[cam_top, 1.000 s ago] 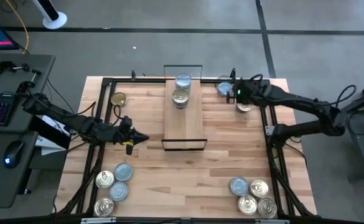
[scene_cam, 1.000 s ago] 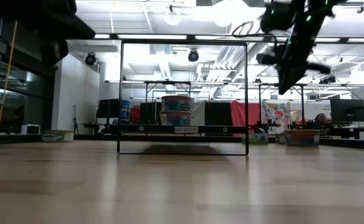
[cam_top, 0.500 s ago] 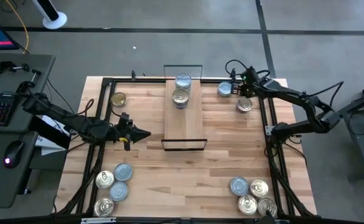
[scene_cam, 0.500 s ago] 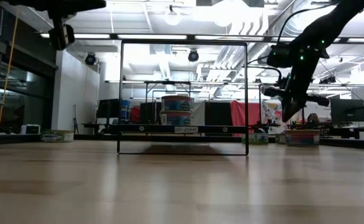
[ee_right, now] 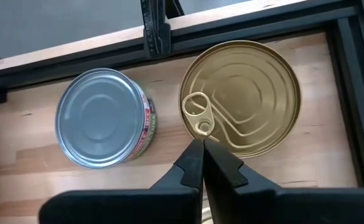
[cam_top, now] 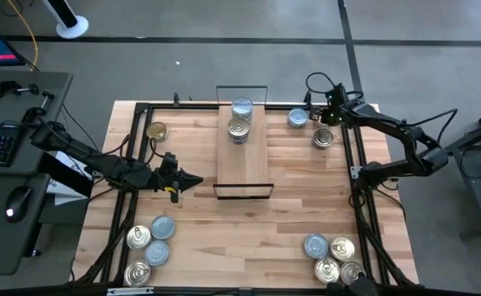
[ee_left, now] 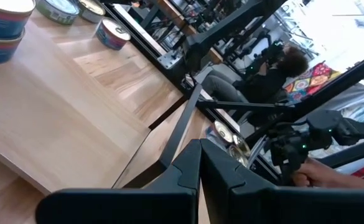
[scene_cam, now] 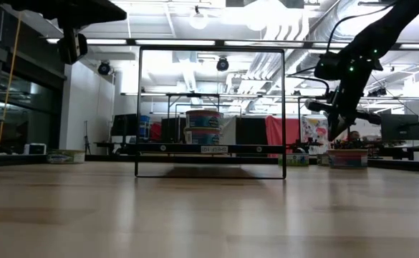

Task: Stack canned seafood by type on shelf
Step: Move the green tuna can to the bottom middle of the table

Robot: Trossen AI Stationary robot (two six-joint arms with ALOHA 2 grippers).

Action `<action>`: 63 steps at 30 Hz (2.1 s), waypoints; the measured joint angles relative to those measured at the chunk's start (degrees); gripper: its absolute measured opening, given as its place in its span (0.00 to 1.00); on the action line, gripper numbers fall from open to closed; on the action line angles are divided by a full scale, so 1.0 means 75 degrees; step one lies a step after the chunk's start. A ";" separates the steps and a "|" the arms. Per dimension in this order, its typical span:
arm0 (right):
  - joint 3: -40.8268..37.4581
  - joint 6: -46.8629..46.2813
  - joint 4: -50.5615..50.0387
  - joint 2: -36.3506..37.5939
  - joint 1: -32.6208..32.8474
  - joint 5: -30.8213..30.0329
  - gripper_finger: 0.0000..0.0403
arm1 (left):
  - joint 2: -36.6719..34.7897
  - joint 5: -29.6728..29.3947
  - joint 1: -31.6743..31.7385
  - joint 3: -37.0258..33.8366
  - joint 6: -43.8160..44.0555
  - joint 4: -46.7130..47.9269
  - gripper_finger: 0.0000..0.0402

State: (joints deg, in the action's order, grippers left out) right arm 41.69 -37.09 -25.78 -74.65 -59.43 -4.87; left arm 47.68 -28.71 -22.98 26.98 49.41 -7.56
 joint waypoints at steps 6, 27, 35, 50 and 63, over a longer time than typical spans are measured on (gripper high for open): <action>0.0000 -0.0044 0.0041 0.0001 -0.0027 -0.0002 0.00 | -0.0003 0.0000 0.0000 0.0000 -0.0005 -0.0005 0.00; 0.0000 -0.0052 0.0038 0.0003 -0.0027 0.0142 0.00 | -0.0006 0.0003 0.0003 0.0000 -0.0207 0.0028 0.00; 0.0000 -0.0053 0.0042 0.0003 -0.0021 0.0429 0.00 | -0.0539 -0.0498 0.0367 0.0410 -0.0725 0.0650 0.00; 0.0002 -0.0055 0.0047 0.0003 -0.0021 0.0916 0.00 | -0.1108 -0.0400 0.1297 0.1224 -0.1213 0.2954 0.00; 0.0003 0.0198 0.0053 0.0006 -0.0021 0.1381 0.00 | 0.1318 0.2763 -0.1564 0.1207 0.1871 0.4158 0.00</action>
State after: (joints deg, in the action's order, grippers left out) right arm 41.71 -35.60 -25.38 -74.61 -59.59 5.49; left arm 57.57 -7.98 -34.71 36.03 63.44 23.63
